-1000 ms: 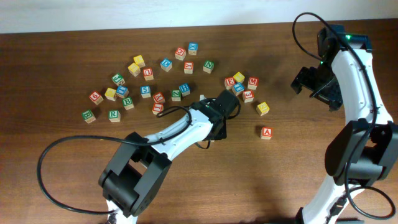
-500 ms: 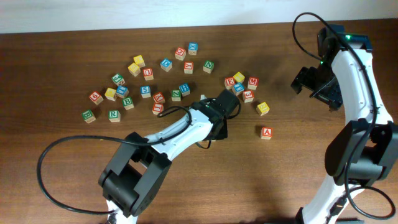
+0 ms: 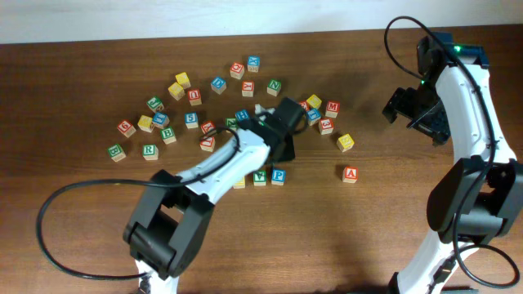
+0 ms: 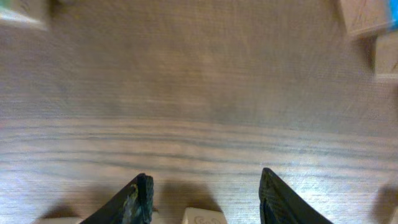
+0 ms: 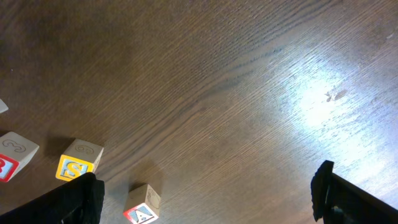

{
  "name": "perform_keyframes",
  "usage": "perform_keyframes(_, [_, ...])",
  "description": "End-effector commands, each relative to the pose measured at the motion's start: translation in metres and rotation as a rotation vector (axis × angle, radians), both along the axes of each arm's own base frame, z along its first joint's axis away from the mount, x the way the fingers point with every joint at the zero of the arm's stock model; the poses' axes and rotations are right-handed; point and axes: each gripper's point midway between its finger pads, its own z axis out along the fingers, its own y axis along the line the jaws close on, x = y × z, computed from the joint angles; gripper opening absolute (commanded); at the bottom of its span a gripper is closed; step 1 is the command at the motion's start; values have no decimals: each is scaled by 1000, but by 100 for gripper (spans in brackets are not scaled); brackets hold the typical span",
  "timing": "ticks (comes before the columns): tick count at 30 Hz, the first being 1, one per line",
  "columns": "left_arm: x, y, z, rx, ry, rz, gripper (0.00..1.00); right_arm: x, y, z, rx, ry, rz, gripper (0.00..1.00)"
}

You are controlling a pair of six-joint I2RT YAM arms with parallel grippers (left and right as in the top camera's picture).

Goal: Spell out CVPR
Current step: 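Carry the P block and set it right of the V block, then move the left gripper back toward the green R block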

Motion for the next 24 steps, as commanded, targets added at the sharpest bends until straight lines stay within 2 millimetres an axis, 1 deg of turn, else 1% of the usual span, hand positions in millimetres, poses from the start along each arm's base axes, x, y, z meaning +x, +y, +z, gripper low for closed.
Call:
perform_keyframes(1, [42, 10, 59, -21, -114, -31, 52, 2, -2, 9, -13, -25, -4, 98])
perform_keyframes(2, [52, 18, 75, -13, -144, -33, 54, 2, -2, 9, -13, -25, -4, 98])
perform_keyframes(3, [62, 34, 90, 4, -169, -13, 57, 2, -2, 9, -13, -25, -4, 98])
perform_keyframes(4, [68, 49, 98, 17, -179, 22, 62, 2, -2, 9, -13, -25, -4, 98])
perform_keyframes(5, [75, 70, 102, 35, -181, 67, 65, 2, -2, 9, -13, -25, -4, 98])
perform_keyframes(6, [80, 90, 102, 45, -172, 109, 66, 2, -2, 9, -13, -25, -4, 98])
perform_keyframes(7, [86, 121, 98, 61, -148, 172, 66, 2, -2, 9, -13, -25, -4, 98])
perform_keyframes(8, [89, 138, 96, 69, -137, 207, 69, 2, -2, 9, -13, -25, -4, 98])
perform_keyframes(9, [93, 164, 95, 76, -127, 259, 76, 2, -2, 9, -13, -25, -4, 98])
perform_keyframes(10, [96, 186, 94, 81, -120, 306, 79, 2, -2, 9, -13, -25, -4, 98])
perform_keyframes(13, [93, 210, 92, 93, -94, 354, 90, 2, -2, 9, -13, -25, -4, 98])
perform_keyframes(14, [94, 216, 92, 94, -92, 366, 99, 2, -2, 9, -13, -25, -4, 98])
perform_keyframes(22, [96, 213, 93, 90, -105, 361, 99, 2, -2, 9, -13, -25, -4, 98])
perform_keyframes(23, [96, 215, 93, 100, -108, 366, 99, 2, -2, 9, -13, -25, -4, 98])
perform_keyframes(24, [97, 226, 95, 145, -123, 390, 100, 2, -2, 9, -13, -25, -4, 98])
